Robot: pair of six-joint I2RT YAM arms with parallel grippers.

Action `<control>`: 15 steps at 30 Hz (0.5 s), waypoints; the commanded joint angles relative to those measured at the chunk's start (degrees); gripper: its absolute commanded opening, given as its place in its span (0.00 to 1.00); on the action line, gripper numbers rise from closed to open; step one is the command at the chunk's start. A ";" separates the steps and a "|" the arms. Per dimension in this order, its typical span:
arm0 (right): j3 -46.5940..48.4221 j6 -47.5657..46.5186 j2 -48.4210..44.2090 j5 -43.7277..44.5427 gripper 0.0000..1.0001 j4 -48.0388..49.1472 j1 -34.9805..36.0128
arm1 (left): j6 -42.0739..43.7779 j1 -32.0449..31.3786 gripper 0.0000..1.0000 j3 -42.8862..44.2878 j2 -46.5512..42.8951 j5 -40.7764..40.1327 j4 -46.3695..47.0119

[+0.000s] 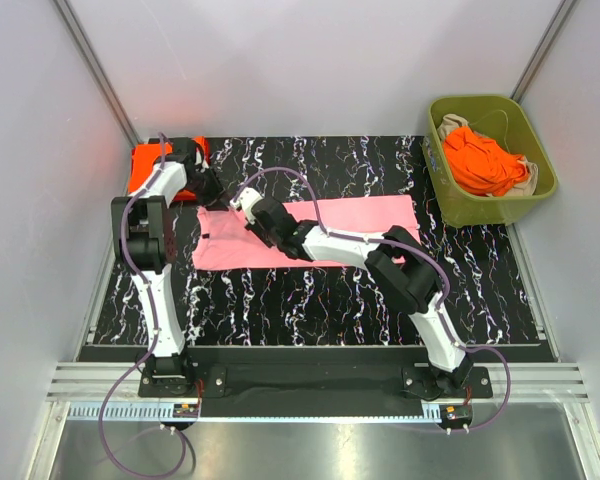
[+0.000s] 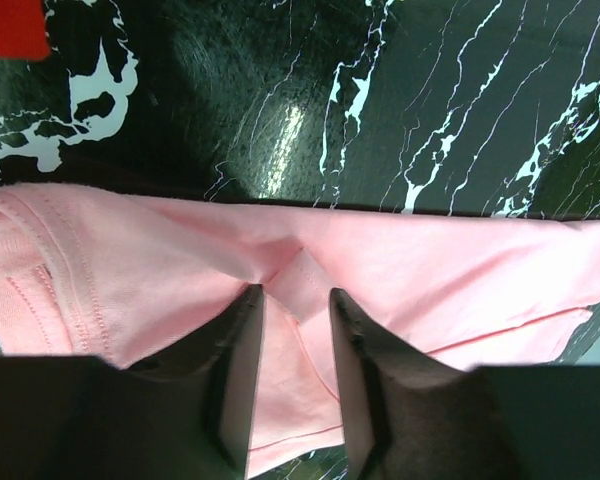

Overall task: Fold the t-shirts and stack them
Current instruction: Fold the tshirt

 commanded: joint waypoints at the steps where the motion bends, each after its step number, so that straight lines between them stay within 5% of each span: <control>1: -0.27 0.92 -4.34 -1.78 0.00 2.87 -0.02 | -0.42 -0.66 0.35 0.72 -2.07 1.01 0.94; 15: -3.44 1.09 -4.25 -4.77 0.00 2.52 -0.02 | 1.87 -0.84 0.19 -1.48 -3.30 -4.34 0.59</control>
